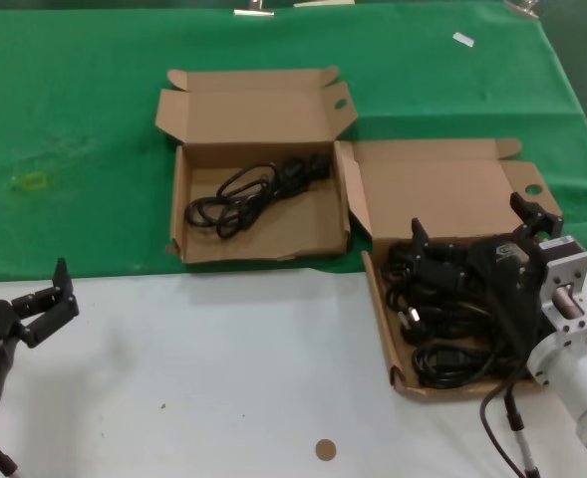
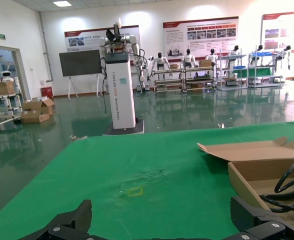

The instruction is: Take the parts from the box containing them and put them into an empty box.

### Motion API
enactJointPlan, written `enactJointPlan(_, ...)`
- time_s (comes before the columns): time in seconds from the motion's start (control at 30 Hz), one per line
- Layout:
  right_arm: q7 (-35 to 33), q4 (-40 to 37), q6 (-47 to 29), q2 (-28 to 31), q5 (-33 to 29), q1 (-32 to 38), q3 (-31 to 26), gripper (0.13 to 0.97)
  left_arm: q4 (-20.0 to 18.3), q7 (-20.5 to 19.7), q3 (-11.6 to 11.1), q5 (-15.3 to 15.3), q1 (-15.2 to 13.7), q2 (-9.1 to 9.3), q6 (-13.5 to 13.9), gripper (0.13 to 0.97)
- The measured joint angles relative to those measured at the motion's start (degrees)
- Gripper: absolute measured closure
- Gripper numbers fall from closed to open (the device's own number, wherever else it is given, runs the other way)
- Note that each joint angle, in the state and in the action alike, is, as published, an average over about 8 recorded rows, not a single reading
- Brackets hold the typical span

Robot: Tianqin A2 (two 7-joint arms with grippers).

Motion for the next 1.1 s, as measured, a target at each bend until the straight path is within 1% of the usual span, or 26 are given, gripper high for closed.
enactJointPlan(1.1,0.0,0.0,0.0,0.0,0.0,0.0,0.0,0.129,0.0,0.0,0.0,0.0,0.0,0.0,0.0,0.132)
